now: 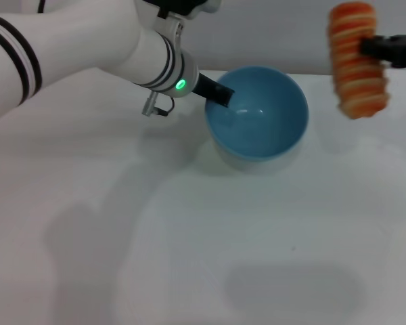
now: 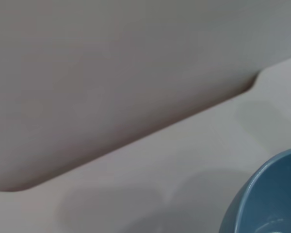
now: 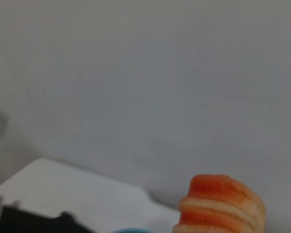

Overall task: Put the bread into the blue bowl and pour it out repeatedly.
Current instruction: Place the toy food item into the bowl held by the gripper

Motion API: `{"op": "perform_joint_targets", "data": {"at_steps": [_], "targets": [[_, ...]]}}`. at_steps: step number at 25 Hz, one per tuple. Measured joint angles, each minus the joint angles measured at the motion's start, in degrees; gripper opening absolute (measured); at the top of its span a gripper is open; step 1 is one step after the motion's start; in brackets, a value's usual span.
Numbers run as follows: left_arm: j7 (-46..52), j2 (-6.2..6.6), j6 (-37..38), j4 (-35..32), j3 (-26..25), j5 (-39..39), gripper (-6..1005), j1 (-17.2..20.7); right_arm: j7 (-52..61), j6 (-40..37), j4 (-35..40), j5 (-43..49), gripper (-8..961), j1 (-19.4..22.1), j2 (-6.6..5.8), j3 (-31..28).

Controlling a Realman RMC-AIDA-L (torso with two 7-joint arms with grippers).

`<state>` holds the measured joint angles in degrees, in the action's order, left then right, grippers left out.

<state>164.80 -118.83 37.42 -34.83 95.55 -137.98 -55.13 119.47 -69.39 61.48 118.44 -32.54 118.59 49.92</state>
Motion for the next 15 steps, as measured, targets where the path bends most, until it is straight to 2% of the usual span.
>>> {"op": "perform_joint_targets", "data": {"at_steps": [5, 8, 15], "targets": [[-0.02, -0.12, 1.08, -0.44, 5.24, 5.29, -2, -0.86, -4.96, 4.36, -8.39, -2.06, 140, -4.78, 0.23, 5.32], [-0.14, -0.04, 1.27, -0.75, 6.63, 7.01, -2, -0.79, -6.44, 8.34, -12.41, -4.08, 135, -6.45, 0.24, 9.05], [-0.03, -0.19, 0.57, -0.84, 9.13, 9.51, -2, 0.04, -9.04, 11.02, -16.75, -11.73, 126, -7.34, 0.32, 16.94]]}}
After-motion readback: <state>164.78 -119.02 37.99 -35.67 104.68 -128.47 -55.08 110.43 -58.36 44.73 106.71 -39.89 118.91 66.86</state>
